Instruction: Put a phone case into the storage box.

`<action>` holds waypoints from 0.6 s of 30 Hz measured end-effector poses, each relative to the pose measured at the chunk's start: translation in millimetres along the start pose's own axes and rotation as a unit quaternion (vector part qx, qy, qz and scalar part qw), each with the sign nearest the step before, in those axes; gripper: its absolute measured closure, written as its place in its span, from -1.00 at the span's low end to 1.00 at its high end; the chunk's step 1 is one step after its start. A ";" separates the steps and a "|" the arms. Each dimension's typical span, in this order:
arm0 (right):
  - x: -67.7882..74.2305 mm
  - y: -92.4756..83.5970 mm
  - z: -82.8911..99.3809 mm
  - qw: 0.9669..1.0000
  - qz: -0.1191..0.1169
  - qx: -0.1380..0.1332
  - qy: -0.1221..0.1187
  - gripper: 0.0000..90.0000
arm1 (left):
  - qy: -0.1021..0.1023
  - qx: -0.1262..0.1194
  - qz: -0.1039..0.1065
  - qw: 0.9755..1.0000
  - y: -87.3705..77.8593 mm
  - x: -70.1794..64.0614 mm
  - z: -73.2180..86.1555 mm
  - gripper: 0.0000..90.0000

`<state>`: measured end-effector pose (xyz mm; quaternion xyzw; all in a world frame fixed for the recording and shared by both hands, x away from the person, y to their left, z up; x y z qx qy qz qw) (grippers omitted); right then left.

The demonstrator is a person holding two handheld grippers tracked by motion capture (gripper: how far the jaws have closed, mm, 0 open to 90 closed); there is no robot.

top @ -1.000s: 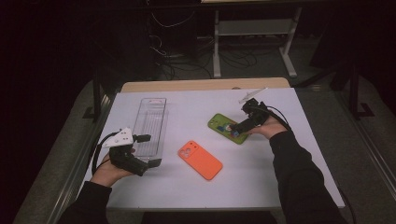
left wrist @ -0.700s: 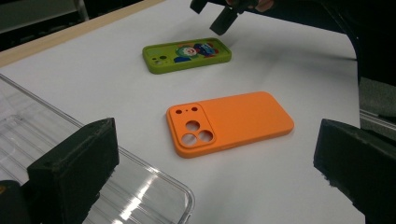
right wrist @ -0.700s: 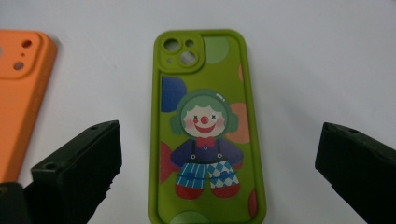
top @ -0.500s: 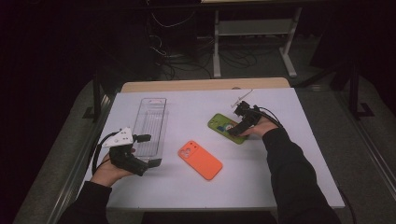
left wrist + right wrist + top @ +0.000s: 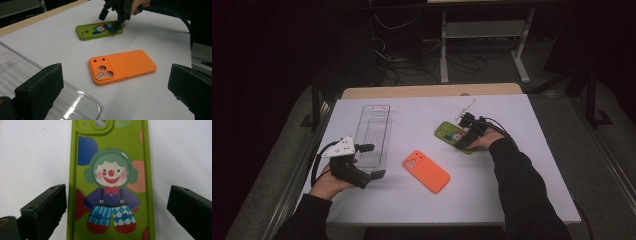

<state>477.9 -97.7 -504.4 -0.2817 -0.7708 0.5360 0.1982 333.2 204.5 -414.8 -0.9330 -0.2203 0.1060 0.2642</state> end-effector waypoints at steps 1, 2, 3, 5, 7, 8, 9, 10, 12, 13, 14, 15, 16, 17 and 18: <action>1.0 0.3 0.0 1.000 -0.001 0.002 0.002 -0.93 | 0.000 0.000 0.000 1.000 0.0 0.1 0.0 -1.00; 2.0 0.9 0.3 1.000 -0.005 0.004 -0.001 -0.91 | 0.000 0.000 0.000 1.000 0.0 0.1 0.0 -1.00; 2.1 1.4 0.8 1.000 -0.004 0.007 -0.003 -0.90 | 0.000 0.000 0.000 1.000 0.0 0.2 0.1 -1.00; 2.3 2.5 1.1 1.000 -0.001 0.011 -0.002 -0.89 | 0.001 0.001 0.000 1.000 -0.1 0.2 0.0 -1.00; 2.9 3.6 1.4 1.000 -0.002 0.013 -0.003 -0.86 | 0.000 -0.002 0.001 1.000 0.6 -0.5 -0.6 -1.00; 3.2 3.7 1.3 1.000 -0.002 0.013 -0.004 -0.84 | 0.000 -0.002 0.002 1.000 0.8 -0.7 -0.7 -1.00; 3.2 3.7 1.3 1.000 -0.002 0.013 -0.004 -0.84 | 0.000 -0.002 0.002 1.000 0.8 -0.7 -0.7 -1.00; 3.2 3.8 1.5 1.000 -0.003 0.014 -0.005 -0.82 | -0.001 -0.001 0.002 1.000 0.9 -0.8 -0.4 -1.00; 3.2 4.2 1.9 1.000 -0.004 0.015 -0.005 -0.80 | 0.000 -0.001 0.001 1.000 0.7 -0.6 -0.4 -1.00; 3.3 4.2 2.1 1.000 -0.006 0.016 -0.005 -0.79 | 0.000 -0.001 0.001 1.000 0.7 -0.6 -0.4 -1.00; 4.0 3.5 2.4 1.000 -0.012 0.016 -0.005 -0.77 | 0.000 -0.002 0.002 1.000 0.7 -0.7 -0.7 -1.00; 4.0 3.5 2.4 1.000 -0.012 0.016 -0.005 -0.77 | 0.000 -0.002 0.002 1.000 0.7 -0.7 -0.7 -1.00; 4.5 3.2 2.7 1.000 -0.018 0.017 -0.005 -0.73 | 0.000 -0.003 0.002 1.000 0.8 -0.9 -0.7 -1.00; 4.6 3.3 2.7 1.000 -0.019 0.017 -0.006 -0.72 | 0.000 -0.003 0.002 1.000 0.7 -1.0 -0.7 -1.00; 4.8 3.3 2.8 1.000 -0.019 0.017 -0.007 -0.72 | 0.001 -0.002 0.002 1.000 0.7 -0.9 -0.7 -1.00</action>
Point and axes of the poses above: each handheld gripper's, and its own axes: y roughly forward along the jaws, z roughly out of its underside, x roughly to its left, the point moved 8 cm from there along y, roughly forward along the jaws, and after that the axes turned 6 degrees about x, right-handed, at the moved point
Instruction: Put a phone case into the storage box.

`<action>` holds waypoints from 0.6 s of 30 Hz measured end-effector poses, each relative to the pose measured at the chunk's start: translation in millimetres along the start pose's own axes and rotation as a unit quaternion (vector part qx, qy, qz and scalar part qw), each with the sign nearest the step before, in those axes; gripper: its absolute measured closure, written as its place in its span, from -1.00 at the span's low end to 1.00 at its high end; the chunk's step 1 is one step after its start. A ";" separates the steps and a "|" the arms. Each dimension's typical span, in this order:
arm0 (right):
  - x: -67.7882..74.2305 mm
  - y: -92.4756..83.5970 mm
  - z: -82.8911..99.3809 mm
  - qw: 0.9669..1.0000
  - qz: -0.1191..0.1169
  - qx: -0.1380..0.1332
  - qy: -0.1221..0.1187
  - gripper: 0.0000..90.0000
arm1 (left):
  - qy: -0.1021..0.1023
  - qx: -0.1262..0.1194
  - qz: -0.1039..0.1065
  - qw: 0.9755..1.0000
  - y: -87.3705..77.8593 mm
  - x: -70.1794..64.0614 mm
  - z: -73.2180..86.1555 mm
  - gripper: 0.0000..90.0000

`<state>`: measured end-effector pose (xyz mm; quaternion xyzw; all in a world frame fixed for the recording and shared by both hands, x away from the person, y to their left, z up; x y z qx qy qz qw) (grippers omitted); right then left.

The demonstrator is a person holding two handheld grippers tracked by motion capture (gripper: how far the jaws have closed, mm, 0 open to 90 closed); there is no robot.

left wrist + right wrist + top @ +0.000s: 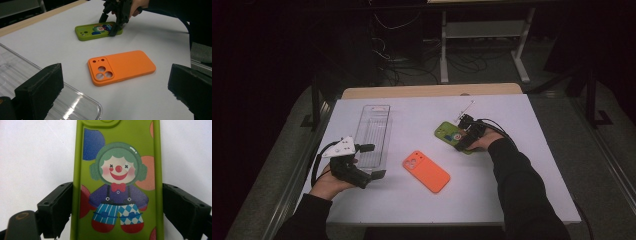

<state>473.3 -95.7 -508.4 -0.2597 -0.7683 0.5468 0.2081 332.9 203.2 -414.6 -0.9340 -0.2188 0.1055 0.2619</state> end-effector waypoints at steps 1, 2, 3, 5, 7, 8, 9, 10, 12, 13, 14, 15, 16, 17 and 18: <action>0.0 0.0 0.0 1.000 0.000 0.000 0.000 -0.72 | 0.000 0.000 0.000 1.000 0.0 0.0 0.0 -1.00; -0.1 0.0 0.0 1.000 -0.001 0.000 -0.001 -0.72 | -0.001 -0.001 0.000 1.000 0.0 0.0 -0.1 -1.00; -0.2 0.1 0.0 1.000 0.000 0.000 -0.001 -0.72 | -0.001 -0.001 0.000 1.000 0.0 0.0 -0.1 -1.00; -0.2 0.0 0.0 1.000 0.000 0.001 -0.001 -0.72 | 0.000 0.000 0.001 1.000 -0.1 0.1 -0.1 -1.00; -0.2 0.0 0.1 1.000 -0.001 0.002 -0.001 -0.72 | 0.001 -0.001 0.000 1.000 -0.1 0.3 -0.2 -1.00; -0.3 0.1 0.1 1.000 0.000 0.002 -0.001 -0.72 | 0.001 -0.001 0.001 1.000 -0.1 0.2 -0.2 -1.00; -0.2 0.1 0.2 1.000 0.000 0.002 -0.001 -0.72 | -0.001 -0.001 0.001 1.000 0.1 -0.1 -0.1 -1.00; -0.1 0.0 0.3 1.000 -0.001 0.002 -0.002 -0.71 | -0.001 0.000 0.001 1.000 0.3 -0.3 0.0 -1.00; -0.2 -0.1 0.3 1.000 0.000 0.003 -0.004 -0.70 | -0.001 0.000 0.001 1.000 0.5 -0.4 0.1 -1.00; -0.1 -0.1 0.2 1.000 -0.001 0.003 -0.002 -0.69 | -0.002 0.001 0.001 1.000 0.6 -0.8 0.1 -1.00; -0.2 -0.2 0.1 1.000 -0.001 0.003 -0.001 -0.69 | -0.002 0.001 0.001 1.000 0.6 -0.8 0.1 -1.00; -0.2 -0.2 0.1 1.000 -0.001 0.002 0.000 -0.68 | 0.000 0.000 0.002 1.000 0.5 -0.8 -0.2 -1.00; -0.4 -0.2 0.2 1.000 0.000 0.002 0.000 -0.68 | -0.001 0.000 0.001 1.000 0.5 -0.9 -0.1 -1.00; 0.0 -0.2 0.3 1.000 -0.001 0.002 0.000 -0.68 | -0.002 -0.001 0.002 1.000 0.5 -0.9 -0.2 -1.00; -0.1 -0.2 0.3 1.000 -0.001 0.002 -0.001 -0.68 | 0.000 0.000 0.001 1.000 0.5 -0.9 -0.1 -1.00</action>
Point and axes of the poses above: each handheld gripper's, and its own axes: y roughly forward along the jaws, z roughly out of its underside, x roughly to its left, the point moved 8 cm from there along y, roughly forward along the jaws, and after that the axes turned 6 degrees about x, right-handed, at the moved point
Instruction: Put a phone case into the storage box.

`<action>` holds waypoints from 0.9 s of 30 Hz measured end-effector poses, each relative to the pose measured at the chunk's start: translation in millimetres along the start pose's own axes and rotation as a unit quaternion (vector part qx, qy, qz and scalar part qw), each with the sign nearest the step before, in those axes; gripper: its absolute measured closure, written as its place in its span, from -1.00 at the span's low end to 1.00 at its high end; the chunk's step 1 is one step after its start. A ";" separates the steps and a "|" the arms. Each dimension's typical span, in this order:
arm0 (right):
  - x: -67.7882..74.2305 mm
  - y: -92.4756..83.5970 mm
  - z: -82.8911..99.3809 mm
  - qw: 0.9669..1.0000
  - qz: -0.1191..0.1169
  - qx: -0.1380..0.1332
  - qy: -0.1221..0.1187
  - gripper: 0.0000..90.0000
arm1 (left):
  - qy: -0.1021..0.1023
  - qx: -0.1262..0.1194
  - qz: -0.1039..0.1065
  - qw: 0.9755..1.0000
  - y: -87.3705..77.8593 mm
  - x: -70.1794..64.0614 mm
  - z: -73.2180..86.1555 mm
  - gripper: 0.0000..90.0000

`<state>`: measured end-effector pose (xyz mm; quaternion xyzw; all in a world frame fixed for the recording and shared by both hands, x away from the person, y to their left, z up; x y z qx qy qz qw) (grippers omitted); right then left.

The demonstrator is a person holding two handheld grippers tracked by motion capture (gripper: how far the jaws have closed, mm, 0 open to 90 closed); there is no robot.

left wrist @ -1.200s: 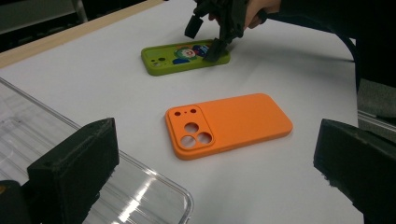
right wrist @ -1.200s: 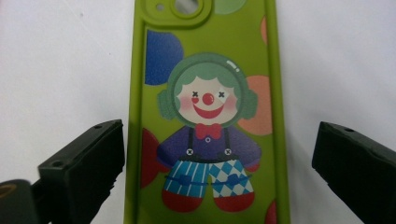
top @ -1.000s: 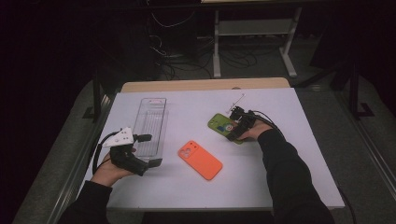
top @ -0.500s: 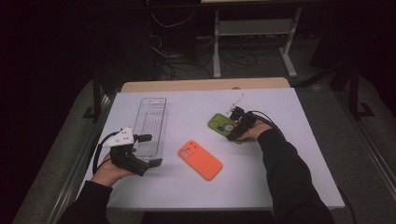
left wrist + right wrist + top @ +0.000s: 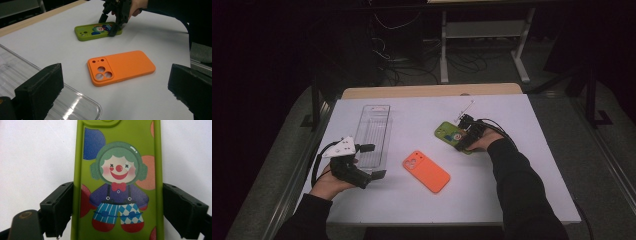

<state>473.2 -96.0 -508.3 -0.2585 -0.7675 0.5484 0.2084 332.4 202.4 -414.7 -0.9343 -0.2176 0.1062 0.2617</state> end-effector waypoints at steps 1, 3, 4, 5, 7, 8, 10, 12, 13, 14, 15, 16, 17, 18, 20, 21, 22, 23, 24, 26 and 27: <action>0.0 -0.1 0.0 1.000 0.000 0.000 0.000 -0.68 | 0.001 0.002 0.000 1.000 -0.1 0.0 0.2 -1.00; 0.2 -0.1 0.0 1.000 0.000 0.000 0.001 -0.67 | 0.002 0.003 0.000 1.000 0.2 -0.3 0.5 -1.00; 0.2 -0.2 -0.1 1.000 0.000 0.000 0.003 -0.67 | 0.004 0.002 0.000 1.000 0.5 -0.2 0.2 -1.00; 0.4 -0.3 -0.2 1.000 0.000 0.001 0.003 -0.67 | 0.005 0.002 0.000 1.000 0.7 -0.2 0.2 -1.00; 0.3 -0.5 0.0 1.000 -0.001 0.001 0.002 -0.67 | 0.004 0.003 0.001 1.000 0.3 -0.1 0.4 -1.00; 0.0 -0.5 0.1 1.000 0.000 0.000 0.002 -0.67 | 0.004 0.003 0.001 1.000 0.3 -0.1 0.4 -1.00; -0.3 -1.3 0.6 1.000 0.000 -0.001 0.000 -0.66 | 0.000 0.004 0.000 1.000 0.3 0.1 0.7 -1.00; -1.9 -3.6 1.2 1.000 0.003 -0.003 -0.001 -0.66 | 0.000 0.003 0.000 1.000 0.8 0.3 0.6 -1.00; -3.0 -5.9 1.5 1.000 0.003 -0.006 0.001 -0.66 | 0.000 0.003 0.000 1.000 0.8 0.3 0.6 -1.00; -4.0 -9.6 2.0 1.000 0.003 -0.010 0.004 -0.66 | 0.000 0.003 0.001 1.000 1.3 0.2 0.3 -1.00; -4.7 -11.9 2.2 1.000 0.003 -0.014 0.005 -0.66 | 0.004 0.002 0.002 1.000 2.1 0.7 0.0 -1.00; -5.3 -15.3 2.7 1.000 0.002 -0.018 0.008 -0.66 | 0.004 0.002 0.002 1.000 2.1 0.7 0.0 -1.00; -5.6 -18.7 3.2 1.000 0.001 -0.022 0.009 -0.66 | 0.002 0.002 0.003 1.000 2.5 0.6 -0.4 -1.00; -6.1 -22.4 4.2 1.000 0.004 -0.024 0.011 -0.66 | -0.001 0.004 0.003 1.000 2.8 0.4 -0.7 -1.00; -5.7 -26.8 5.9 1.000 0.001 -0.026 0.008 -0.66 | 0.004 0.004 0.005 1.000 3.2 1.1 -1.4 -1.00; -5.2 -29.4 7.5 1.000 0.003 -0.026 0.008 -0.66 | 0.003 0.004 0.005 1.000 4.2 1.8 -2.2 -1.00; -5.2 -29.4 7.5 1.000 0.003 -0.026 0.008 -0.66 | 0.003 0.004 0.005 1.000 4.2 1.8 -2.2 -1.00; -3.0 -31.4 10.5 1.000 -0.003 -0.021 0.006 -0.66 | 0.008 0.007 0.004 1.000 4.5 3.0 -2.1 -1.00; -2.6 -31.0 12.1 1.000 0.001 -0.018 0.006 -0.66 | 0.002 0.009 0.004 1.000 5.5 2.7 -1.4 -1.00; -0.7 -30.5 15.1 1.000 -0.002 -0.015 0.000 -0.66 | 0.000 0.008 0.004 1.000 6.0 2.7 -1.4 -1.00; 0.7 -30.1 16.8 1.000 -0.003 -0.017 -0.001 -0.66 | 0.000 0.008 0.003 1.000 5.9 2.6 -1.5 -1.00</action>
Point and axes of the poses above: each handheld gripper's, and its own axes: y roughly forward along the jaws, z roughly out of its underside, x roughly to its left, the point moved 8 cm from there along y, roughly forward along the jaws, and after that the axes turned 6 degrees about x, right-handed, at the moved point
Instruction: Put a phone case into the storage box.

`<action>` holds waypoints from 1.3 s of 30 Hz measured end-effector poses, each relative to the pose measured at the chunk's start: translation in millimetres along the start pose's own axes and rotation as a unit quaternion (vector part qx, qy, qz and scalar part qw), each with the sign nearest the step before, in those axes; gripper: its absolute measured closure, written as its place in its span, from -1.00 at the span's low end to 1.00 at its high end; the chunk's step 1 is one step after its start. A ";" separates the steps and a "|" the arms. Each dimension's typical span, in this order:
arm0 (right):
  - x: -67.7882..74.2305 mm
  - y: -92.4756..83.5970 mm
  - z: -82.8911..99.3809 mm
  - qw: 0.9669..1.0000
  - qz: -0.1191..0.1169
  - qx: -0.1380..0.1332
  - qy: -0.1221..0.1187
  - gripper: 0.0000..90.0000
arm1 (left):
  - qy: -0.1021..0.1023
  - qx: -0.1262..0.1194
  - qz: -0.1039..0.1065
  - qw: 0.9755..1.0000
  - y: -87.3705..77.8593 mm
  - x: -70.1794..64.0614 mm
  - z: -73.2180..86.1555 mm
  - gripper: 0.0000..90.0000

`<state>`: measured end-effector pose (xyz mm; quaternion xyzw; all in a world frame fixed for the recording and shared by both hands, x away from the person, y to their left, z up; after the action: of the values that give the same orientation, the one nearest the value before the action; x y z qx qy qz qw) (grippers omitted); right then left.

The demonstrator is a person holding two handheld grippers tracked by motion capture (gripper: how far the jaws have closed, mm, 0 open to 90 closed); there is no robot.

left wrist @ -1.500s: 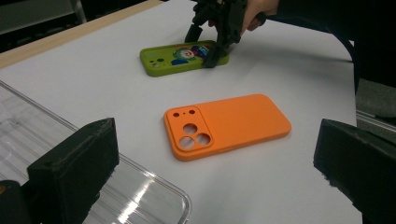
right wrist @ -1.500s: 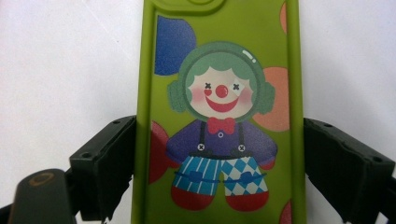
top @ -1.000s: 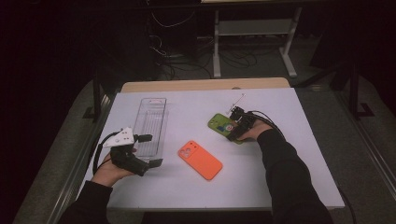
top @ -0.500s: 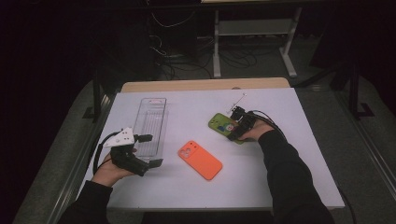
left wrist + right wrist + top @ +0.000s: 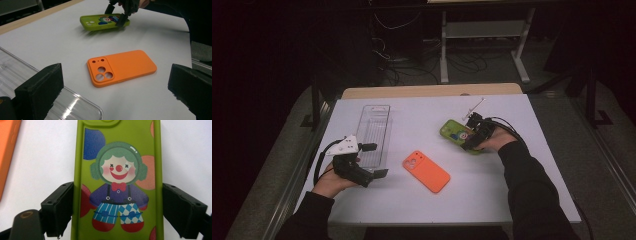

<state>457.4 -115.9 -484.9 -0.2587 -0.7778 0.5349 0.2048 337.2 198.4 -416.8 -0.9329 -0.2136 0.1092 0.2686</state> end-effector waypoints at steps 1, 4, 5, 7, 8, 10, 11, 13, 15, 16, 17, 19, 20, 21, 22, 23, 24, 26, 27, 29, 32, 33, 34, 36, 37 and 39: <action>0.0 0.0 0.0 1.000 0.000 0.000 0.000 -0.66 | 0.000 0.000 0.000 1.000 0.0 0.0 0.0 -1.00; 4.4 -3.1 4.5 1.000 -0.004 -0.006 0.001 -0.66 | 0.000 -0.004 -0.002 1.000 -1.6 0.8 -0.5 -1.00; 5.0 -4.1 4.9 1.000 -0.004 -0.007 -0.001 -0.66 | 0.000 -0.003 -0.003 1.000 -2.5 1.1 -0.4 -1.00; 8.0 -7.6 5.5 1.000 -0.008 -0.010 -0.004 -0.66 | 0.000 -0.002 -0.005 1.000 -3.5 1.6 -0.2 -1.00; 8.0 -7.6 5.5 1.000 -0.008 -0.010 -0.004 -0.66 | -0.001 -0.002 -0.006 1.000 -3.9 1.6 0.1 -1.00; 12.7 -12.0 5.6 1.000 -0.003 -0.015 -0.014 -0.66 | -0.010 -0.003 -0.005 1.000 -4.7 0.8 0.4 -1.00; 14.7 -13.3 5.6 1.000 -0.003 -0.016 -0.018 -0.66 | -0.009 -0.003 -0.005 1.000 -5.0 1.3 0.5 -1.00; 18.7 -15.9 5.4 0.999 0.000 -0.019 -0.026 -0.66 | -0.012 0.000 -0.004 1.000 -4.5 1.1 1.1 -1.00; 22.6 -18.8 5.8 0.999 0.003 -0.022 -0.031 -0.66 | -0.006 0.003 -0.003 1.000 -4.0 1.5 1.5 -1.00; 24.7 -20.0 6.2 0.999 0.002 -0.022 -0.033 -0.66 | -0.010 0.002 -0.001 1.000 -3.3 1.0 1.3 -1.00; 24.7 -20.0 6.2 0.999 0.002 -0.022 -0.033 -0.66 | -0.010 0.002 -0.001 1.000 -3.3 1.0 1.3 -1.00; 29.9 -22.8 6.8 0.999 0.000 -0.021 -0.043 -0.66 | -0.008 0.006 0.000 1.000 -2.1 1.8 -0.1 -1.00; 30.7 -23.7 6.9 0.999 0.000 -0.021 -0.044 -0.66 | -0.008 0.008 -0.001 1.000 -1.5 2.1 -0.8 -1.00; 31.4 -24.4 7.3 0.999 0.002 -0.023 -0.047 -0.66 | -0.008 0.005 0.002 1.000 -0.8 1.8 -2.6 -1.00; 32.4 -25.6 8.1 0.999 0.002 -0.024 -0.049 -0.66 | -0.005 0.008 0.002 1.000 -1.0 2.2 -3.3 -1.00; 32.4 -25.6 8.1 0.999 0.002 -0.024 -0.049 -0.66 | -0.005 0.008 0.002 1.000 -1.0 2.2 -3.3 -1.00; 34.0 -27.1 8.9 0.998 -0.001 -0.024 -0.049 -0.66 | -0.006 0.003 0.003 1.000 0.6 1.6 -6.1 -1.00; 37.4 -32.6 10.9 0.998 -0.005 -0.030 -0.050 -0.66 | -0.003 0.002 0.005 1.000 2.8 1.7 -11.8 -1.00; 38.2 -34.6 11.7 0.998 -0.004 -0.031 -0.052 -0.66 | -0.003 0.002 0.005 1.000 2.8 1.7 -11.8 -1.00; 41.6 -38.9 13.0 0.998 -0.009 -0.035 -0.053 -0.66 | -0.004 -0.006 0.012 1.000 5.7 1.2 -19.8 -1.00; 44.0 -43.6 15.4 0.998 -0.007 -0.039 -0.057 -0.66 | 0.001 -0.003 0.015 1.000 8.7 0.9 -24.6 -1.00; 44.7 -44.7 16.1 0.998 -0.007 -0.040 -0.057 -0.66 | 0.000 -0.002 0.023 1.000 10.7 -0.5 -28.3 -1.00; 45.7 -45.3 16.6 0.998 -0.007 -0.040 -0.056 -0.66 | 0.004 0.002 0.024 1.000 11.5 -0.1 -30.3 -1.00; 46.4 -45.8 17.4 0.998 -0.007 -0.039 -0.056 -0.66 | 0.008 0.003 0.024 1.000 12.9 0.3 -32.6 -1.00; 47.0 -45.9 17.9 0.998 -0.006 -0.039 -0.057 -0.66 | 0.008 0.001 0.027 1.000 14.9 -0.1 -36.0 -1.00; 48.6 -46.7 18.5 0.997 -0.007 -0.040 -0.059 -0.66 | 0.012 -0.004 0.034 0.999 20.6 0.5 -44.2 -1.00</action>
<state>399.8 -112.8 -445.5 -0.2298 -0.8111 0.5159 0.1519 358.7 162.7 -391.4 -0.9421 -0.1788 0.1061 0.2632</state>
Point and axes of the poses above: each handheld gripper's, and its own axes: y roughly forward along the jaws, z roughly out of its underside, x roughly to its left, the point moved 8 cm from there along y, roughly forward along the jaws, and after that the axes turned 6 degrees about x, right-handed, at the moved point
